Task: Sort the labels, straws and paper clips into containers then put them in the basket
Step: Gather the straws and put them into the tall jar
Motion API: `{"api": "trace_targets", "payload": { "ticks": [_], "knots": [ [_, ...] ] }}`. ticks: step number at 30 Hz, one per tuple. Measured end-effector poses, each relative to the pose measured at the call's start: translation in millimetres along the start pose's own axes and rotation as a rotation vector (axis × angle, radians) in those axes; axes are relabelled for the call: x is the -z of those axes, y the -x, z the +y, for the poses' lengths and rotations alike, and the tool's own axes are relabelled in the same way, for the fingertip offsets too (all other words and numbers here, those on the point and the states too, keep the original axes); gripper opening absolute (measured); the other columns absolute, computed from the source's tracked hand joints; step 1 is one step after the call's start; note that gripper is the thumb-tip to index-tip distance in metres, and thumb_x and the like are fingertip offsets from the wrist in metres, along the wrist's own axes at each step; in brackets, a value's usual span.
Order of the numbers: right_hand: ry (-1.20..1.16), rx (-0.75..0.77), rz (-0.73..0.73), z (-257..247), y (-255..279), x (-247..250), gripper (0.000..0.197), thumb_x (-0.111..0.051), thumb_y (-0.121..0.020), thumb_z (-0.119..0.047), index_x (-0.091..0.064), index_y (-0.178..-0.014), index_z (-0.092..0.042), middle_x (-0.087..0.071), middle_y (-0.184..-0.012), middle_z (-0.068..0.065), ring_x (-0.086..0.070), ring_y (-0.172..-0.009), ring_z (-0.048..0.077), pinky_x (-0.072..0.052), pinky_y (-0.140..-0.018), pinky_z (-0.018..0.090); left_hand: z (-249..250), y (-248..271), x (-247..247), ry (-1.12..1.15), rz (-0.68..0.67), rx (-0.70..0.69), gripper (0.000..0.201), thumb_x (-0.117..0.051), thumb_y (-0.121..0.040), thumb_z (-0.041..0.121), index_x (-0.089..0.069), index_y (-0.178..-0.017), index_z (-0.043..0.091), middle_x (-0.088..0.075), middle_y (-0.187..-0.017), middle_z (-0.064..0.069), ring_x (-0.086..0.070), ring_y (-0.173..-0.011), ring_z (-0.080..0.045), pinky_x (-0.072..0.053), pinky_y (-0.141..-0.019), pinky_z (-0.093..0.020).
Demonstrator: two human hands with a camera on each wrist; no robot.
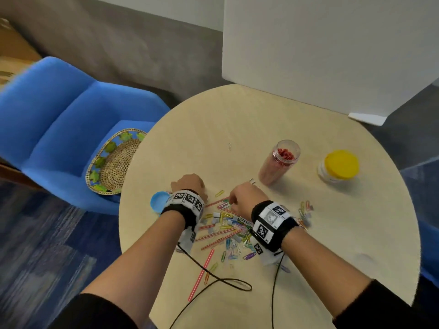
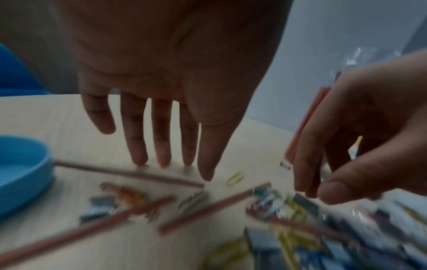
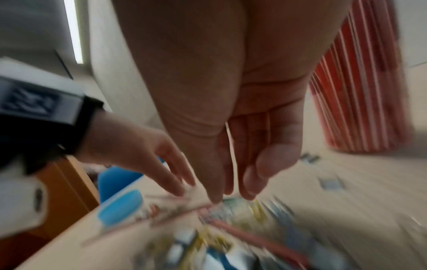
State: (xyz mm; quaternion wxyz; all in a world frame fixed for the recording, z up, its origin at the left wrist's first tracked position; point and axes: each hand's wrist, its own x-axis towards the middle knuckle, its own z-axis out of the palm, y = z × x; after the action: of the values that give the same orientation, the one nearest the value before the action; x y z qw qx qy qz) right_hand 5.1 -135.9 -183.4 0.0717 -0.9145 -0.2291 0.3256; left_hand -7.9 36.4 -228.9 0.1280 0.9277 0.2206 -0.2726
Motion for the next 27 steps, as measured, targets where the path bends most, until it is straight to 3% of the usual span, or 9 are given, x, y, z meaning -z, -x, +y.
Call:
{"api": "trace_targets", "payload": {
  "ticks": [4,8,13,17,22,27],
  "knots": [
    [0.049,-0.069,-0.013,5.2,-13.5,-31.1,0.016,-0.067,-0.09,-0.027,-0.074,-0.091,-0.012,-0.072,-0.091,0.008,-0.068,-0.085,0.028,-0.057,-0.08,0.038,-9.2,6.2,-19.5,-0.039,0.064,-0.067,0.026,-0.065,-0.087,0.02,-0.07,-0.112,0.026,-0.068,-0.115,-0.002,-0.063,-0.105,-0.025,-0.047,-0.097,-0.038],
    [0.127,-0.044,0.036,6.7,-17.3,-36.0,0.013,-0.065,-0.091,-0.025,-0.072,-0.091,-0.015,-0.07,-0.091,0.006,-0.067,-0.083,0.026,-0.057,-0.078,0.036,-16.6,12.0,-30.1,-0.062,0.108,-0.11,0.029,-0.057,-0.086,0.001,-0.073,-0.105,0.016,-0.067,-0.109,-0.007,-0.064,-0.1,-0.027,-0.051,-0.09,-0.037],
    [0.28,0.048,-0.023,10.1,-14.5,-30.1,0.013,-0.052,-0.094,-0.012,-0.062,-0.103,-0.012,-0.064,-0.1,0.01,-0.063,-0.091,0.03,-0.048,-0.073,0.035,-24.0,11.0,-34.7,-0.113,0.102,-0.134,0.016,-0.061,-0.087,0.004,-0.072,-0.097,0.011,-0.067,-0.1,-0.009,-0.064,-0.091,-0.028,-0.053,-0.081,-0.035],
    [0.228,0.029,0.019,14.8,-5.5,-10.6,0.016,-0.049,-0.094,-0.005,-0.059,-0.104,-0.012,-0.066,-0.101,0.01,-0.063,-0.088,0.029,-0.053,-0.076,0.037,-32.1,7.5,-33.2,-0.09,0.065,-0.116,0.026,-0.055,-0.087,-0.001,-0.076,-0.094,0.012,-0.07,-0.093,-0.011,-0.066,-0.084,-0.03,-0.055,-0.077,-0.033],
    [0.132,-0.064,0.075,9.2,0.4,8.7,0.029,-0.048,-0.091,0.003,-0.051,-0.118,-0.009,-0.057,-0.11,0.012,-0.06,-0.097,0.03,-0.053,-0.082,0.04,-30.6,0.8,-30.9,-0.146,-0.008,-0.133,0.025,-0.049,-0.096,0.014,-0.068,-0.108,0.005,-0.063,-0.111,-0.013,-0.061,-0.101,-0.031,-0.048,-0.08,-0.034],
    [0.086,0.015,0.092,-19.2,-18.8,-9.2,0.021,-0.053,-0.093,-0.007,-0.059,-0.112,-0.012,-0.05,-0.115,0.009,-0.055,-0.1,0.028,-0.05,-0.089,0.041,-29.8,2.1,-47.0,-0.258,0.116,-0.263,0.03,-0.036,-0.103,0.02,-0.059,-0.116,0.004,-0.054,-0.119,-0.013,-0.052,-0.108,-0.031,-0.042,-0.084,-0.036]
  ]
}}
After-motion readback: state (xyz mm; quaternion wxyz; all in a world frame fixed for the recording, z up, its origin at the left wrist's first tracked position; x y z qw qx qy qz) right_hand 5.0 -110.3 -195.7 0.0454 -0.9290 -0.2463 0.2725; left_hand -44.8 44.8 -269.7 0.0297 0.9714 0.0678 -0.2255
